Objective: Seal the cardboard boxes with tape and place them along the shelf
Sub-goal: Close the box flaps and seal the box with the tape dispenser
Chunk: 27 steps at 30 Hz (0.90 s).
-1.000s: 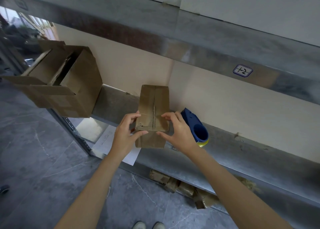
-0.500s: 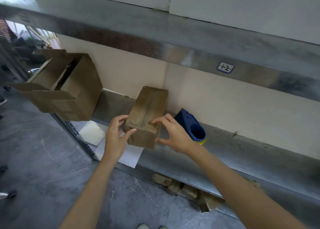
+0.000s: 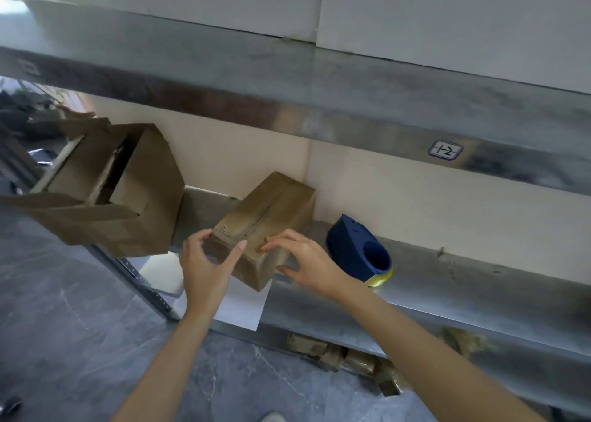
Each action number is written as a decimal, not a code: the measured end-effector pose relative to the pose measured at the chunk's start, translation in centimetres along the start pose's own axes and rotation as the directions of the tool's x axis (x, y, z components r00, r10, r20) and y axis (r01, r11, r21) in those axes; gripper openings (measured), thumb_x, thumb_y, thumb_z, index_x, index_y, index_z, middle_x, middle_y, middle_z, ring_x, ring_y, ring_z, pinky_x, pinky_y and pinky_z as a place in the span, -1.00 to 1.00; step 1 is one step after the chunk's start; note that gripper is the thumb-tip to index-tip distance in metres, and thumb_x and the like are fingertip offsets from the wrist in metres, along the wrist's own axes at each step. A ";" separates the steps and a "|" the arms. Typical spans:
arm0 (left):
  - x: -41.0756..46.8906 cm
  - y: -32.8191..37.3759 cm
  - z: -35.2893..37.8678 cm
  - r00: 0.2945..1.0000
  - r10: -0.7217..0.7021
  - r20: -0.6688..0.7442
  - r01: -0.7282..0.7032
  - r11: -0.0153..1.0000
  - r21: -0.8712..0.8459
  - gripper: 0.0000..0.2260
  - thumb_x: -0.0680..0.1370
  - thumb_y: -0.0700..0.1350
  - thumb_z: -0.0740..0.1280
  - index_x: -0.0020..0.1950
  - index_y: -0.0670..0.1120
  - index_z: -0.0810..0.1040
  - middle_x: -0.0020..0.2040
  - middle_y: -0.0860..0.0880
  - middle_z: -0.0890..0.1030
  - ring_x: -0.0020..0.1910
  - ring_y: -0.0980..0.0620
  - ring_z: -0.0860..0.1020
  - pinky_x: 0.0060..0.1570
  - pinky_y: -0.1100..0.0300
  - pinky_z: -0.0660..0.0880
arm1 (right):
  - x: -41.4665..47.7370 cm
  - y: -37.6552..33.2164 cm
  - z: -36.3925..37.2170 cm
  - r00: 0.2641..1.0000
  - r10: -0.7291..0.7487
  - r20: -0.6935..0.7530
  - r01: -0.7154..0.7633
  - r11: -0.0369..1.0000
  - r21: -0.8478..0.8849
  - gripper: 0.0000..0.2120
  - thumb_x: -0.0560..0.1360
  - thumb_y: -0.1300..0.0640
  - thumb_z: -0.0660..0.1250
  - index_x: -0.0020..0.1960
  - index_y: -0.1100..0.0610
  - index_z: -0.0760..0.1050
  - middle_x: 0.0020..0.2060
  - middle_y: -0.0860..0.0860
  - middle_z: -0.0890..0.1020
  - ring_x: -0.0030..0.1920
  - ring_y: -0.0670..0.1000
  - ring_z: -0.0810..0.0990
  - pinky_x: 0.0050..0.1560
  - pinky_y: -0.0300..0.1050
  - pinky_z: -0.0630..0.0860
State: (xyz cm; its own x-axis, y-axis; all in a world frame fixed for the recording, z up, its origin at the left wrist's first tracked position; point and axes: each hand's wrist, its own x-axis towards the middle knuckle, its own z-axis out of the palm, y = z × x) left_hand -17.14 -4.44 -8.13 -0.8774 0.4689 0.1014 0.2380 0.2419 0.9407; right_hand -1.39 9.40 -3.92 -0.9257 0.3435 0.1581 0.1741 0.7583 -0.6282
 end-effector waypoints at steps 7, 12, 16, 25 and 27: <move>1.7 0.3 -0.3 0.996 -0.066 0.057 0.070 0.996 -0.062 -0.31 0.36 -0.04 0.61 0.38 -0.01 0.34 0.31 0.00 0.37 0.24 -0.01 0.43 0.23 -0.02 0.52 | 2.2 -0.2 -0.2 0.991 0.090 -0.101 -0.097 0.993 -0.069 -0.54 0.47 0.32 0.39 0.32 0.00 0.50 0.33 -0.07 0.45 0.31 -0.07 0.45 0.29 -0.09 0.46; 3.4 -0.5 -1.6 0.990 -0.039 0.139 0.051 0.996 -0.077 -0.36 0.41 -0.10 0.57 0.42 0.01 0.36 0.33 0.04 0.39 0.23 0.06 0.46 0.20 -0.07 0.54 | 2.7 1.5 -1.7 0.920 0.227 -0.320 -0.281 0.951 -0.132 -0.49 0.43 0.36 0.38 0.33 0.03 0.48 0.36 -0.02 0.40 0.32 0.01 0.39 0.21 -0.01 0.50; 5.0 -0.6 -2.6 0.954 0.010 0.299 0.010 0.998 -0.066 -0.37 0.46 -0.11 0.52 0.47 0.01 0.34 0.43 0.05 0.32 0.33 0.04 0.42 0.27 -0.08 0.52 | 3.2 3.2 -2.0 0.849 0.422 -0.316 -0.498 0.839 -0.217 -0.37 0.49 0.21 0.35 0.49 -0.04 0.26 0.48 0.05 0.25 0.42 0.14 0.27 0.35 0.05 0.36; 8.7 1.2 -1.2 0.907 0.063 0.417 -0.005 0.990 -0.140 -0.56 0.57 -0.19 0.38 0.38 0.11 0.37 0.29 0.07 0.44 0.34 0.04 0.41 0.29 0.08 0.42 | 1.9 2.6 -1.6 0.755 0.574 -0.317 -0.534 0.819 0.211 -0.50 0.51 0.25 0.25 0.42 0.01 0.33 0.19 0.03 0.51 0.12 0.02 0.52 0.11 -0.04 0.52; 9.5 1.7 -0.2 0.886 0.077 0.458 -0.029 0.993 -0.111 -0.57 0.59 -0.13 0.37 0.42 0.08 0.35 0.33 0.06 0.44 0.34 0.08 0.39 0.33 0.11 0.36 | 1.5 2.4 -1.5 0.723 0.585 -0.369 -0.541 0.810 0.224 -0.60 0.55 0.22 0.21 0.37 0.05 0.37 0.08 0.02 0.52 0.01 0.02 0.52 -0.01 -0.07 0.49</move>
State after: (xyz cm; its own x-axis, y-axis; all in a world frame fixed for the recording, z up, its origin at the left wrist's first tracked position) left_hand -25.14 0.25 -5.52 -0.5678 0.8230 0.0138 0.2154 0.1324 0.9675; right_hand -1.84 12.55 -4.06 -0.4435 0.8958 0.0277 0.5670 0.3044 -0.7654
